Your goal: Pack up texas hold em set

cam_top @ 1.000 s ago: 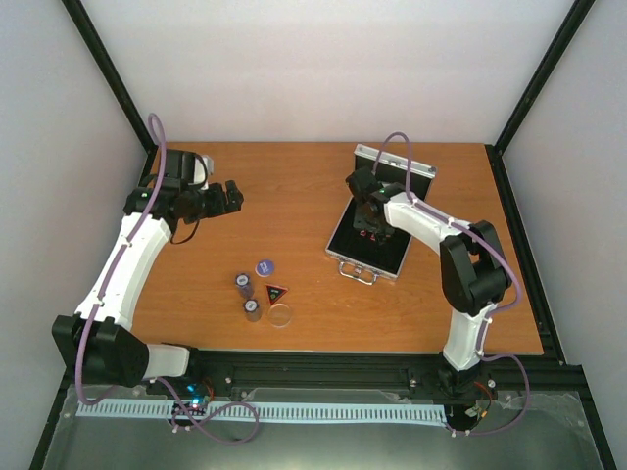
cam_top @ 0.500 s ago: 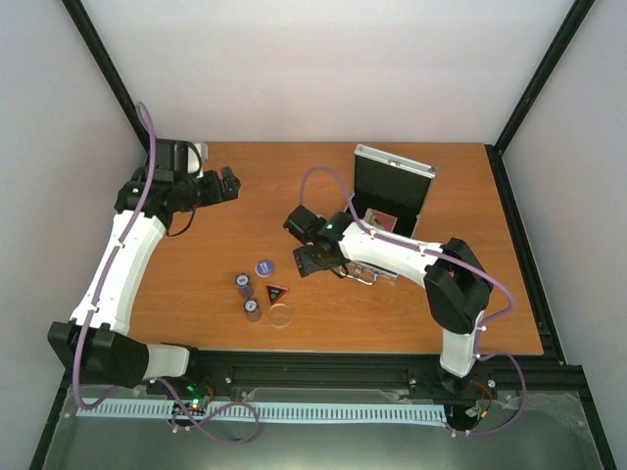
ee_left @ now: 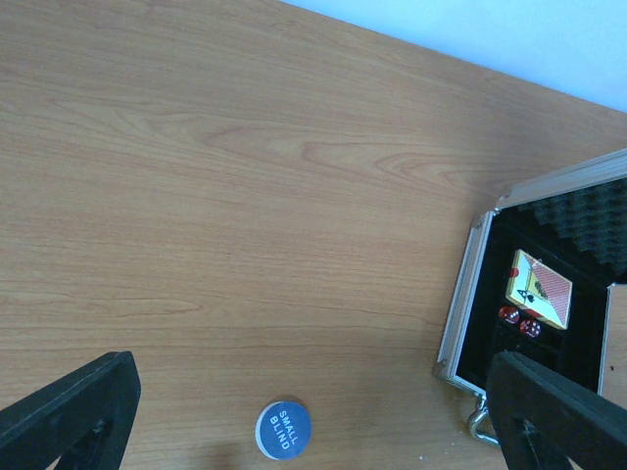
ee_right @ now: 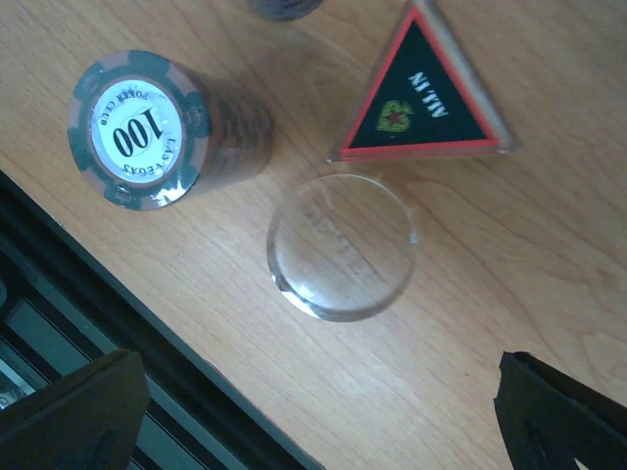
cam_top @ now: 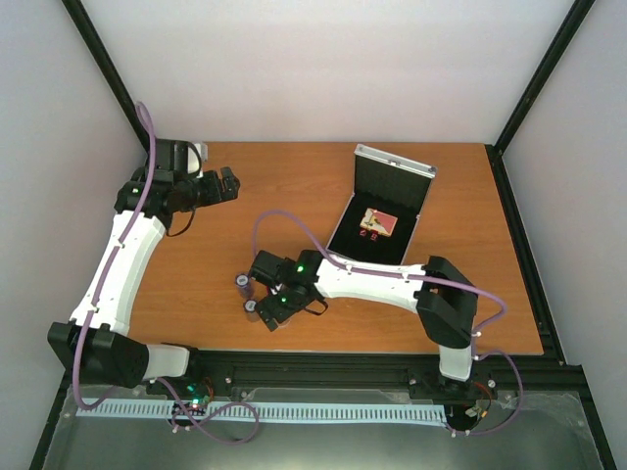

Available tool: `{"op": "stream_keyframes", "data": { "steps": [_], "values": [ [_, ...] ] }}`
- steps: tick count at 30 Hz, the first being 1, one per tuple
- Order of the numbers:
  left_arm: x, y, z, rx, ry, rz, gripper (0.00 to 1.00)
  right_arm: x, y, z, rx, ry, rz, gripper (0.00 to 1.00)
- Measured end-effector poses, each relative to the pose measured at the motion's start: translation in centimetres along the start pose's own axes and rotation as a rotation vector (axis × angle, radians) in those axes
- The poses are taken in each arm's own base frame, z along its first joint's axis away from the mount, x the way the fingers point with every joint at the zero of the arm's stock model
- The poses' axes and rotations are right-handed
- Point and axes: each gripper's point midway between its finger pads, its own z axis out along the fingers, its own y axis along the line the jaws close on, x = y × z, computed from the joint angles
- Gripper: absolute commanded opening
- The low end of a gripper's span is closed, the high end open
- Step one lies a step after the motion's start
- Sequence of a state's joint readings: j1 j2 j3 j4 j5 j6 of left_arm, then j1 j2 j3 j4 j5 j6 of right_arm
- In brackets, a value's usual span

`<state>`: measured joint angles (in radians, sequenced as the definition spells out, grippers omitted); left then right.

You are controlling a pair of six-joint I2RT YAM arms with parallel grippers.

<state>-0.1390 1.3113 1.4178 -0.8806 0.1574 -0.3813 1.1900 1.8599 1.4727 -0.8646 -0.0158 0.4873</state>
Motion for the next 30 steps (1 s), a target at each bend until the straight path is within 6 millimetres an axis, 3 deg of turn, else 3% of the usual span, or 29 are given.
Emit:
{"op": "stream_keyframes", "data": {
  "steps": [16, 30],
  "values": [
    [-0.1, -0.2, -0.7, 0.007, -0.015, 0.003, 1.0, 0.8, 1.3, 5.3, -0.024, 0.133, -0.081, 1.0],
    [0.1, 0.0, 0.0, 0.0, 0.002, 0.003, 1.0, 0.1, 0.0, 6.5, 0.06, 0.136, -0.083, 0.99]
  ]
}}
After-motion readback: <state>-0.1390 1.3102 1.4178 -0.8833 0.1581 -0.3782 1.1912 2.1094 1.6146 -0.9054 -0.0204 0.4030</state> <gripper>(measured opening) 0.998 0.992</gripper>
